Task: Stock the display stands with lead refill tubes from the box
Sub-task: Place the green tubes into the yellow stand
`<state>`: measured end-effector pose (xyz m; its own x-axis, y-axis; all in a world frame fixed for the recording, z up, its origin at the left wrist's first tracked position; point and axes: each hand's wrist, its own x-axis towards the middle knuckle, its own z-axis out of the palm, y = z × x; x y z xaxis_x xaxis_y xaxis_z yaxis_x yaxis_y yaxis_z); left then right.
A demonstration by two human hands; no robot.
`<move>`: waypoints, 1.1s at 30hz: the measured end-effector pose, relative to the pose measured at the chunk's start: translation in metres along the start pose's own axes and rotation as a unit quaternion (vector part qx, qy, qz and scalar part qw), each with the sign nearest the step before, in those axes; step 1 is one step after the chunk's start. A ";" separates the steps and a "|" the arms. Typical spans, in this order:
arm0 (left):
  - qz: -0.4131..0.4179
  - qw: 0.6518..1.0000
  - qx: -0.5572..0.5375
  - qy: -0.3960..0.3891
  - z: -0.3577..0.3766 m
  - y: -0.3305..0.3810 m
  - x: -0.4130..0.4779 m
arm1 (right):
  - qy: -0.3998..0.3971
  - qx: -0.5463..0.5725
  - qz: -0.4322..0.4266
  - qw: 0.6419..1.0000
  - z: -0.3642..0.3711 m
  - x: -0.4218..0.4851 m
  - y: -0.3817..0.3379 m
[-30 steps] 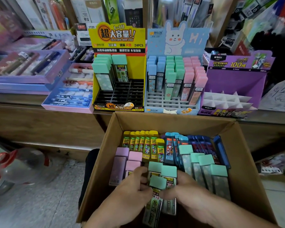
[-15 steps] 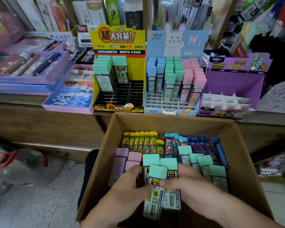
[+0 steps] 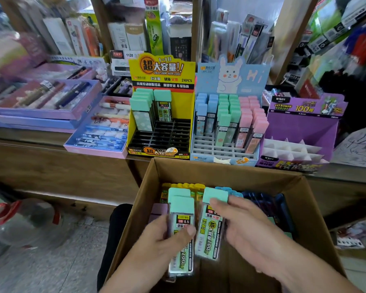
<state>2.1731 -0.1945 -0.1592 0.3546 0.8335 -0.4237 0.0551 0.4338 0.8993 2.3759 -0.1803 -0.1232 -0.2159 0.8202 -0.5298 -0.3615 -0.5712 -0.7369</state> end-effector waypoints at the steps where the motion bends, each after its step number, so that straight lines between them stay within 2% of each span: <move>1: 0.012 1.000 -0.003 0.013 -0.004 0.002 -0.001 | 0.003 -0.020 -0.018 1.000 0.002 0.001 -0.006; 8: 0.081 0.991 -0.057 0.087 -0.021 0.025 -0.010 | 0.041 -0.211 -0.129 0.968 0.014 0.015 -0.038; 13: 0.154 0.976 -0.038 0.152 -0.030 0.038 -0.010 | 0.044 -0.311 -0.237 0.919 0.021 0.023 -0.056; 17: 0.191 0.964 -0.025 0.186 -0.036 0.041 -0.005 | 0.054 -0.394 -0.334 0.854 0.034 0.030 -0.073; 19: 0.198 0.958 -0.036 0.206 -0.038 0.040 -0.002 | 0.052 -0.413 -0.364 0.833 0.043 0.035 -0.083; 26: 0.209 0.944 -0.079 0.244 -0.045 0.037 0.005 | 0.084 -0.447 -0.414 0.788 0.068 0.064 -0.116; 30: 0.206 0.944 -0.094 0.241 -0.047 0.035 0.006 | 0.098 -0.457 -0.426 0.775 0.080 0.084 -0.133; 33: 0.194 0.945 -0.098 0.242 -0.046 0.034 0.007 | 0.099 -0.495 -0.439 0.743 0.087 0.098 -0.144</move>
<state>2.1341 -0.1577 -0.1362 -0.1595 0.9813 -0.1080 -0.1828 0.0781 0.9800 2.3280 -0.0145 -0.0327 -0.1171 0.9261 0.3588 0.5811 0.3568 -0.7315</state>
